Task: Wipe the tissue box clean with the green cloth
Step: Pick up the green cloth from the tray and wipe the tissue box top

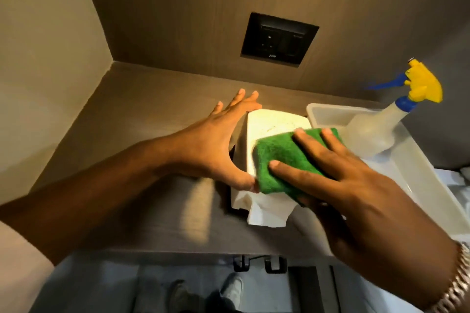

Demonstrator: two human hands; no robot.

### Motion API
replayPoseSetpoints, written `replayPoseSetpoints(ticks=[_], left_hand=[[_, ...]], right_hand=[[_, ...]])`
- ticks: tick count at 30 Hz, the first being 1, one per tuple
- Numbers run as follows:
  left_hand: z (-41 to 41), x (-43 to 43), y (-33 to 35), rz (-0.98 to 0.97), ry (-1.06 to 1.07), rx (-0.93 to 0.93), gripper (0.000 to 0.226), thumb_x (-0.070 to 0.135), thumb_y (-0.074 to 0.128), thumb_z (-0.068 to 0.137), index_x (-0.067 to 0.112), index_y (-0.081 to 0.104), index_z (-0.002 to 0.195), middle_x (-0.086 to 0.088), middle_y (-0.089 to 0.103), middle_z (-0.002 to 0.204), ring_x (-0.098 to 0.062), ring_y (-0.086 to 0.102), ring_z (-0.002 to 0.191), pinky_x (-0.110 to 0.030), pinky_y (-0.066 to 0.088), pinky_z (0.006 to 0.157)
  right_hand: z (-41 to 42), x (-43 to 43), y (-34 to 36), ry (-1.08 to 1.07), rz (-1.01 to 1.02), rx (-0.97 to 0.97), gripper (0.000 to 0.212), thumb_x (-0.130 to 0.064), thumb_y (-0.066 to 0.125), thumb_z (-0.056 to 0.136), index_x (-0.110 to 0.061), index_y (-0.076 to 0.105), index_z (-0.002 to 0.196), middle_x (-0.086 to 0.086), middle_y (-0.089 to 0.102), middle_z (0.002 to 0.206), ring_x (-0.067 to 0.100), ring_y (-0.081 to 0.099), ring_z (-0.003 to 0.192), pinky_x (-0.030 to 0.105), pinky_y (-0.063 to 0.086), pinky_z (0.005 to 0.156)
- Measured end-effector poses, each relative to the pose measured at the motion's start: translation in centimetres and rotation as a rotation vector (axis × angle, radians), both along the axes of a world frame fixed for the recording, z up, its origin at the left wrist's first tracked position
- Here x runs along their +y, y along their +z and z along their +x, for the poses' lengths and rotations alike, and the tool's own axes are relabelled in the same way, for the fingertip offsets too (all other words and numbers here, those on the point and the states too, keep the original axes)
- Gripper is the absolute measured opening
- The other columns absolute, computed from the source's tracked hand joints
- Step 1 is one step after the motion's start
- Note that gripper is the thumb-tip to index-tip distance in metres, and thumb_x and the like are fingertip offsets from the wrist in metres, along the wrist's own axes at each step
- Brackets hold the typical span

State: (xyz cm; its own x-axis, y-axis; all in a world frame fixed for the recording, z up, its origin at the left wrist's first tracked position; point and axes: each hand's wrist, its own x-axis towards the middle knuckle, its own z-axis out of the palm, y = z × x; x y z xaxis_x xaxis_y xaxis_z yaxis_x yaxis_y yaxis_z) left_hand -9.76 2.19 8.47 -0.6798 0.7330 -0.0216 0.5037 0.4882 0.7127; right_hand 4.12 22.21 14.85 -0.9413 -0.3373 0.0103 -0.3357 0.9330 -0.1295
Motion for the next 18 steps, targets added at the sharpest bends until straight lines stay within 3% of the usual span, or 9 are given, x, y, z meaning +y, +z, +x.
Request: replayPoseSetpoints(ticks=[4, 8, 12, 16, 18], left_hand=[[0.3, 0.1, 0.5, -0.009, 0.048, -0.067, 0.131, 0.059, 0.085, 0.042, 0.039, 0.01, 0.148, 0.02, -0.01, 0.161, -0.008, -0.021, 0.145, -0.045, -0.001, 0.121], [0.2, 0.1, 0.1, 0.038, 0.037, -0.105, 0.131, 0.054, 0.088, 0.042, 0.039, 0.013, 0.147, 0.017, -0.005, 0.163, -0.011, -0.016, 0.148, -0.046, 0.0, 0.122], [-0.4, 0.0, -0.9, 0.163, 0.006, -0.229, 0.129, 0.048, 0.09, 0.041, 0.042, 0.015, 0.145, 0.018, 0.003, 0.162, -0.003, -0.001, 0.148, -0.024, 0.014, 0.117], [-0.3, 0.0, -1.8, 0.317, -0.016, -0.361, 0.124, 0.034, 0.095, 0.041, 0.044, 0.024, 0.142, 0.016, 0.024, 0.157, -0.005, 0.032, 0.142, -0.021, 0.042, 0.105], [-0.2, 0.0, -2.1, 0.366, -0.034, -0.375, 0.114, 0.031, 0.095, 0.045, 0.047, 0.03, 0.137, 0.025, 0.044, 0.142, 0.001, 0.045, 0.132, -0.013, 0.043, 0.099]], right_hand=[[-4.0, -0.9, 0.6, -0.052, 0.035, -0.021, 0.069, -0.026, 0.056, 0.085, -0.053, 0.027, 0.14, -0.008, 0.01, 0.162, 0.028, 0.009, 0.148, 0.056, 0.045, 0.101], [-2.2, 0.2, 1.1, -0.173, 0.097, -0.047, 0.073, -0.026, 0.059, 0.084, -0.053, 0.023, 0.141, -0.005, 0.008, 0.162, 0.031, 0.015, 0.147, 0.054, 0.045, 0.103], [0.3, -2.3, 0.3, -0.132, 0.11, 0.012, 0.086, -0.024, 0.077, 0.065, -0.046, 0.038, 0.138, 0.008, 0.037, 0.153, 0.044, 0.037, 0.135, 0.059, 0.056, 0.078], [-2.5, -4.0, 0.3, -0.148, 0.099, 0.019, 0.078, -0.039, 0.065, 0.077, -0.05, 0.023, 0.141, 0.004, 0.021, 0.16, 0.042, 0.019, 0.144, 0.059, 0.043, 0.099], [-4.4, -3.9, 0.4, -0.213, 0.083, 0.008, 0.073, -0.042, 0.06, 0.079, -0.051, 0.021, 0.141, 0.002, 0.016, 0.161, 0.039, 0.015, 0.145, 0.057, 0.039, 0.104]])
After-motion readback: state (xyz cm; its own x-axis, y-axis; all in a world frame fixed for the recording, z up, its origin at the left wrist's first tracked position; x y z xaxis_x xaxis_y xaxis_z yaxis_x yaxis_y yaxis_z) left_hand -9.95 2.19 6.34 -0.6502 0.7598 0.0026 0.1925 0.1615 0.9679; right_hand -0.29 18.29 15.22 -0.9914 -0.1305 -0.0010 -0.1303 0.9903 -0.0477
